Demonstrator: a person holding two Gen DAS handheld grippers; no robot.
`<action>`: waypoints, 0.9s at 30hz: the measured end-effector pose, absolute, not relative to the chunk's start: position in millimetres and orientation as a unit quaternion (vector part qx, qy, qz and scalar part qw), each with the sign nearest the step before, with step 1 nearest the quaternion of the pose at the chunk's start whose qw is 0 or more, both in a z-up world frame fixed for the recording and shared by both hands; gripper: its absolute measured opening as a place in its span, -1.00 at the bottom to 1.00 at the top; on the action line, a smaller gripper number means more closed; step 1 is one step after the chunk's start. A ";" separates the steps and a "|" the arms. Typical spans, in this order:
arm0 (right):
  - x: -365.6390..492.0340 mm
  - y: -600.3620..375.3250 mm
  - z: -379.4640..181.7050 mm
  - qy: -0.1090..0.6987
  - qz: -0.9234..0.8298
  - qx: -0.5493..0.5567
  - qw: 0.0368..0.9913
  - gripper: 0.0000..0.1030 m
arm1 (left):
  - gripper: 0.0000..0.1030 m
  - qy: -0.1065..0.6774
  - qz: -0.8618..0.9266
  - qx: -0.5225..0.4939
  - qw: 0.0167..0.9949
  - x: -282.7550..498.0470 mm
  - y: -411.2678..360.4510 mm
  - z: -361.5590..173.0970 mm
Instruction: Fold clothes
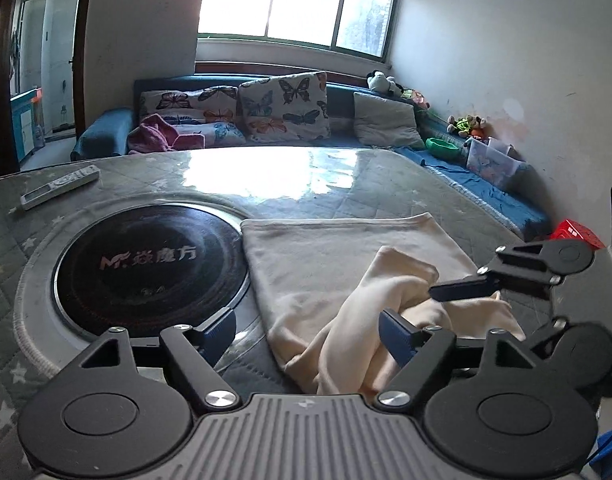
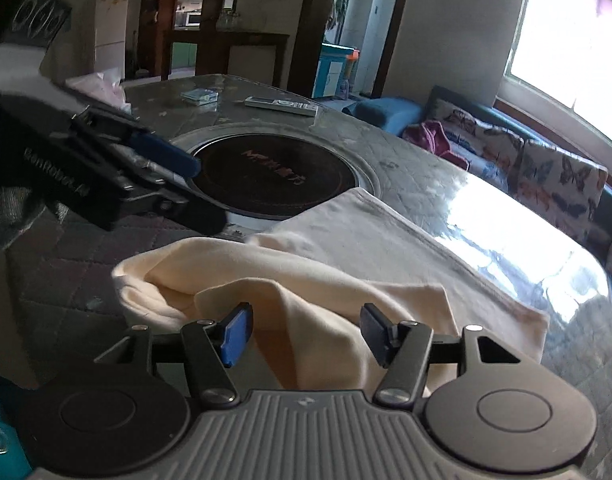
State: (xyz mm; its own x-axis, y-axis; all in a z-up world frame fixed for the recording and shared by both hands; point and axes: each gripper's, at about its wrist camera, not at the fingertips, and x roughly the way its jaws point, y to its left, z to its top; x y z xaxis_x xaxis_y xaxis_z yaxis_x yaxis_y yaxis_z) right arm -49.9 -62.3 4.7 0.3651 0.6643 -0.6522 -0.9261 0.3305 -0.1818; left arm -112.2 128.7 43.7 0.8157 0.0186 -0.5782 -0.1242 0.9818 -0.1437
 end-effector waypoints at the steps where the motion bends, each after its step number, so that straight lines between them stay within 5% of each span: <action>1: -49.7 -60.8 3.7 0.238 0.511 -0.272 0.780 0.09 | 0.57 0.301 0.037 -0.087 0.949 -107.9 127.2 45.1; 5: -46.3 -58.0 -0.5 0.248 0.516 -0.257 0.779 -0.66 | 0.57 0.301 0.031 -0.080 0.950 -92.6 121.6 50.8; 8: -43.1 -68.0 2.4 0.249 0.515 -0.240 0.784 -0.81 | 0.57 0.302 0.023 -0.075 0.950 -82.1 115.4 53.9; 15: -27.1 -114.9 13.4 0.255 0.468 -0.183 0.826 -0.84 | 0.47 0.321 0.002 -0.068 0.945 -47.0 99.3 49.1; 21: -11.4 -160.6 10.6 0.281 0.421 -0.119 0.854 -0.84 | -0.08 0.349 -0.023 -0.065 0.935 -12.3 81.3 35.5; 27: -12.6 -176.2 4.7 0.287 0.423 -0.107 0.853 -0.70 | -0.08 0.372 -0.029 -0.041 0.927 18.9 61.7 18.9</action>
